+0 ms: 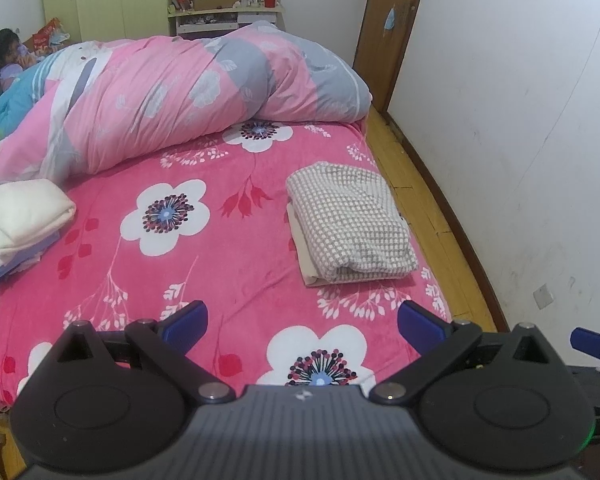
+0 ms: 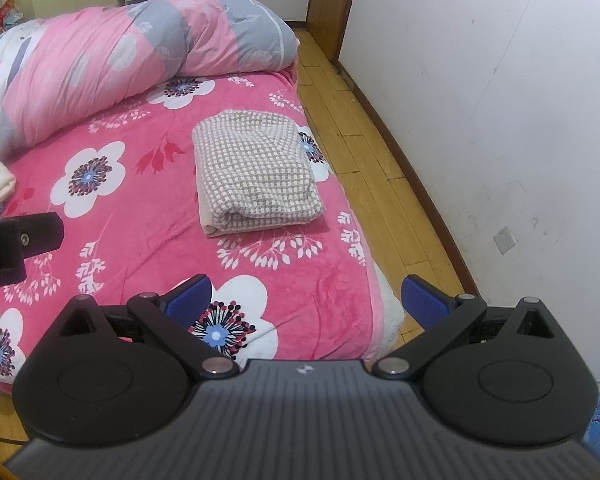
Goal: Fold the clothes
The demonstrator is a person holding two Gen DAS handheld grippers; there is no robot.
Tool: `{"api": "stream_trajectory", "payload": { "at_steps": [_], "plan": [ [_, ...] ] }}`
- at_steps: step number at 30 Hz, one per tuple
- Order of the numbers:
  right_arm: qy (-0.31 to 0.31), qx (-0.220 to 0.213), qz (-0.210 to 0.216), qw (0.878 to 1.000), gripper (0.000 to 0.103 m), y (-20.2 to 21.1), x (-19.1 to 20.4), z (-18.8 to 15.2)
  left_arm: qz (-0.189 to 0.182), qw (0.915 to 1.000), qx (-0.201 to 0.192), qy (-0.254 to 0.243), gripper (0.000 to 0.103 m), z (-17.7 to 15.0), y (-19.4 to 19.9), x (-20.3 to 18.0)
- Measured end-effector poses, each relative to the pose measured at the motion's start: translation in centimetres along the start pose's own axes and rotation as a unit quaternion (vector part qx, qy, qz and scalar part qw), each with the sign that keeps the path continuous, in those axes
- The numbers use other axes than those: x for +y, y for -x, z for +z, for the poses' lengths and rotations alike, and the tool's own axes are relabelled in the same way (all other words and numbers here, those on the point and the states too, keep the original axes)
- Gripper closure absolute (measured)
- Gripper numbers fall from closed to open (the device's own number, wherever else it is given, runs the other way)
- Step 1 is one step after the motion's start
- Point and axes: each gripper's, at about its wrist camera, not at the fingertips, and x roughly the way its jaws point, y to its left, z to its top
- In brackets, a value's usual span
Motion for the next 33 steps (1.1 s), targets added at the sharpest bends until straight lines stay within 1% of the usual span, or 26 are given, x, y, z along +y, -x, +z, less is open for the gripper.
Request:
{"api": "stream_trajectory", "payload": {
  "at_steps": [6, 14, 21, 33],
  "plan": [
    [-0.001, 0.001, -0.006, 1.000, 0.001, -0.1, -0.3, -0.2, 0.003, 1.0000, 0.003, 0.000, 0.001, -0.2, -0.4, -0.6],
    [-0.011, 0.010, -0.016, 1.000, 0.001, -0.3, -1.4, -0.8, -0.008, 0.9997, 0.019, -0.012, 0.001, -0.8, -0.9, -1.9],
    [-0.018, 0.015, -0.021, 1.000, 0.001, -0.2, -2.2, -1.3, -0.014, 0.9994, 0.021, -0.021, 0.001, -1.2, -0.9, -2.8],
    [-0.016, 0.014, -0.021, 1.000, 0.001, -0.3, -2.6, -1.4, -0.014, 0.9993, 0.027, -0.021, 0.001, -1.4, -1.0, -3.1]
  ]
}}
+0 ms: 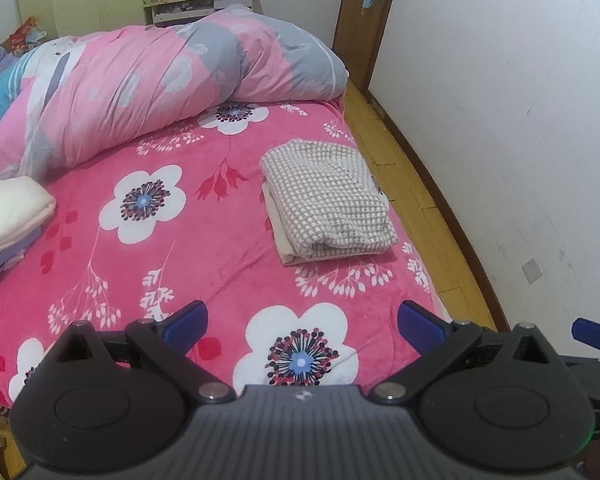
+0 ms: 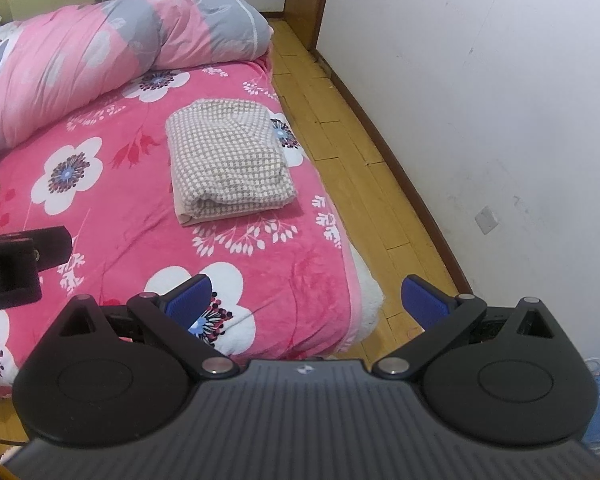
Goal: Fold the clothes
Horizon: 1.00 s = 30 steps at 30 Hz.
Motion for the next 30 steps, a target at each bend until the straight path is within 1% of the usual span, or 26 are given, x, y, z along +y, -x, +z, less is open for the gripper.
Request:
{"api": "stream_trajectory", "payload": {
  "at_steps": [30],
  "plan": [
    [0.008, -0.003, 0.007, 1.000, 0.001, -0.08, 0.32, 0.30, 0.013, 0.9999, 0.002, 0.000, 0.001, 0.11, -0.18, 0.10]
  ]
}}
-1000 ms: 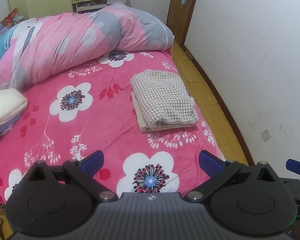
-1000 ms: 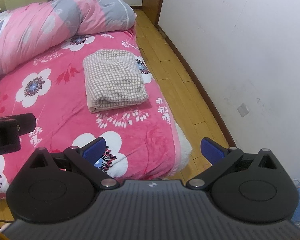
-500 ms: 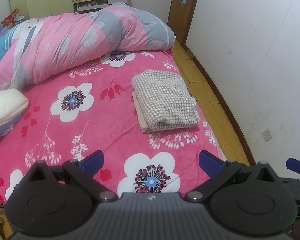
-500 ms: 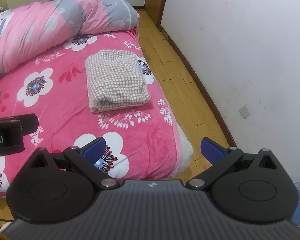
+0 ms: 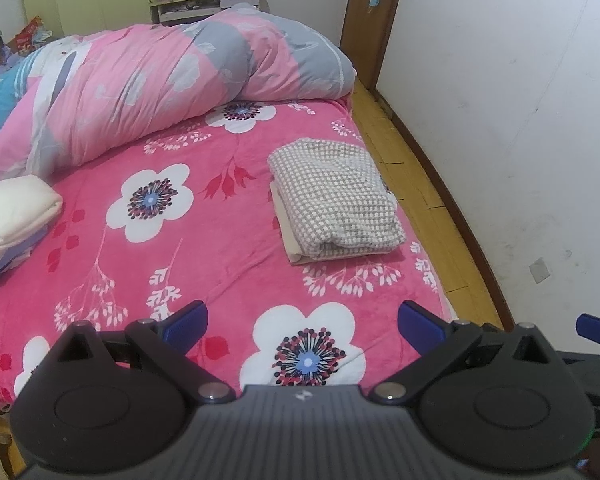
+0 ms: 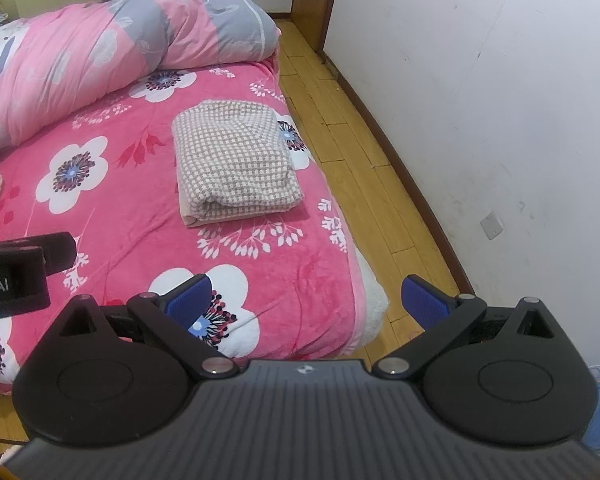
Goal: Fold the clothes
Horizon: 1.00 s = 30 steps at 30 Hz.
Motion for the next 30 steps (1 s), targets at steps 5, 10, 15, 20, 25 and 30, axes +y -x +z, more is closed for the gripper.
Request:
{"api": "stream_trajectory", "payload": {
  "at_steps": [5, 10, 15, 20, 25, 30],
  "plan": [
    [0.000, 0.000, 0.003, 1.000, 0.001, -0.04, 0.08, 0.02, 0.001, 1.0000, 0.002, 0.000, 0.001, -0.01, 0.01, -0.02],
    [0.001, 0.000, 0.003, 1.000, 0.001, -0.06, 0.19, 0.12, 0.001, 1.0000, 0.004, 0.000, 0.001, -0.04, -0.08, 0.05],
    [-0.001, 0.001, 0.003, 1.000, 0.001, -0.16, 0.19, 0.16, 0.002, 1.0000, 0.005, 0.000, 0.001, -0.04, -0.14, -0.12],
    [-0.001, 0.002, 0.003, 1.000, 0.001, -0.25, 0.31, 0.26, 0.002, 1.0000, 0.008, 0.001, 0.001, -0.05, -0.41, -0.26],
    [0.000, 0.003, 0.004, 1.000, 0.001, -0.48, 0.35, 0.54, 0.004, 1.0000, 0.009, 0.001, 0.001, 0.05, -0.63, -0.43],
    [0.001, 0.003, 0.004, 1.000, 0.001, -0.60, 0.28, 0.57, 0.004, 0.9999, 0.010, 0.000, 0.001, 0.13, -0.74, -0.37]
  ]
}}
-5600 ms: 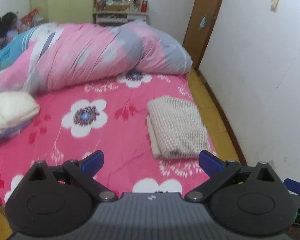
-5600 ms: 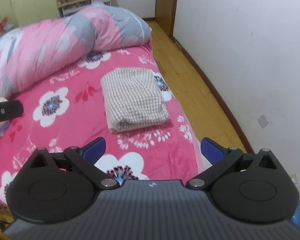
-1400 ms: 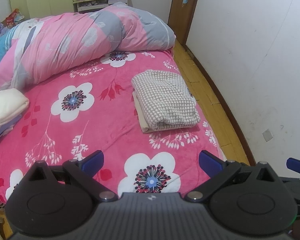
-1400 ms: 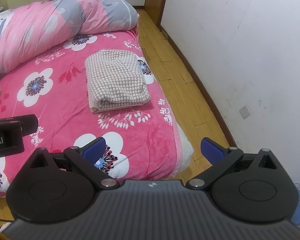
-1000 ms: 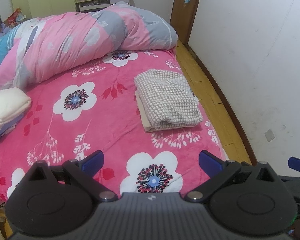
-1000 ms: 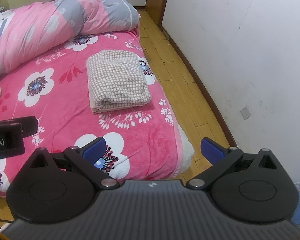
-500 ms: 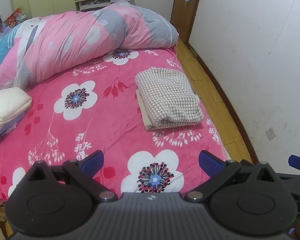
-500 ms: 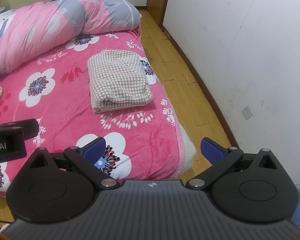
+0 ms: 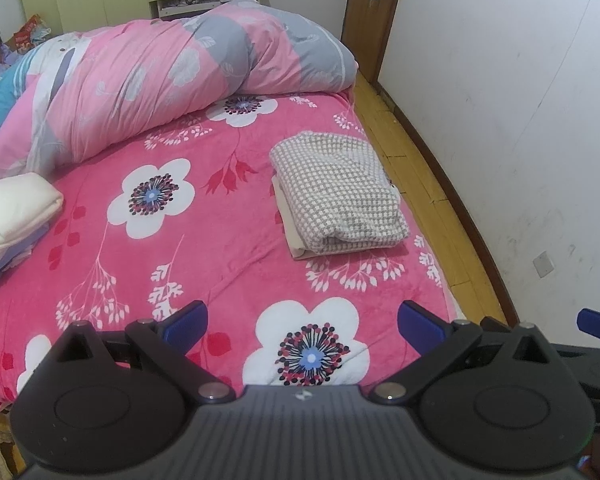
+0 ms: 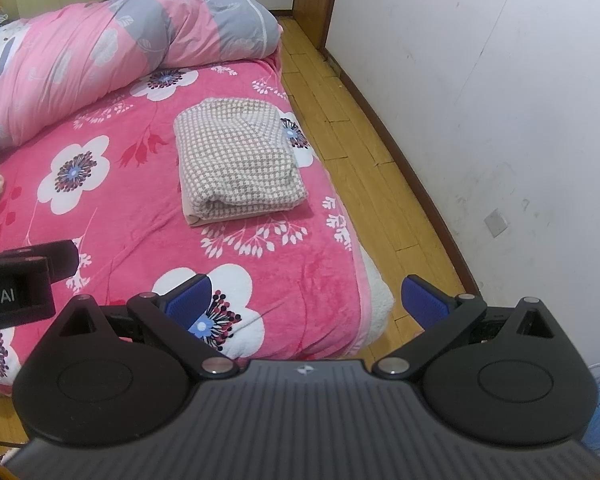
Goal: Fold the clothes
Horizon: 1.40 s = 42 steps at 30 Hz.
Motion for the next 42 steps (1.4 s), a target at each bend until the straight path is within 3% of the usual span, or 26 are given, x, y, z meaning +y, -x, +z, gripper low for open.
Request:
{"api": "stream_trajectory", "payload": {
  "at_steps": [42],
  "plan": [
    [0.007, 0.000, -0.003, 1.000, 0.001, -0.21, 0.82, 0.47, -0.002, 1.0000, 0.004, 0.003, 0.001, 0.36, -0.21, 0.71]
  ]
}}
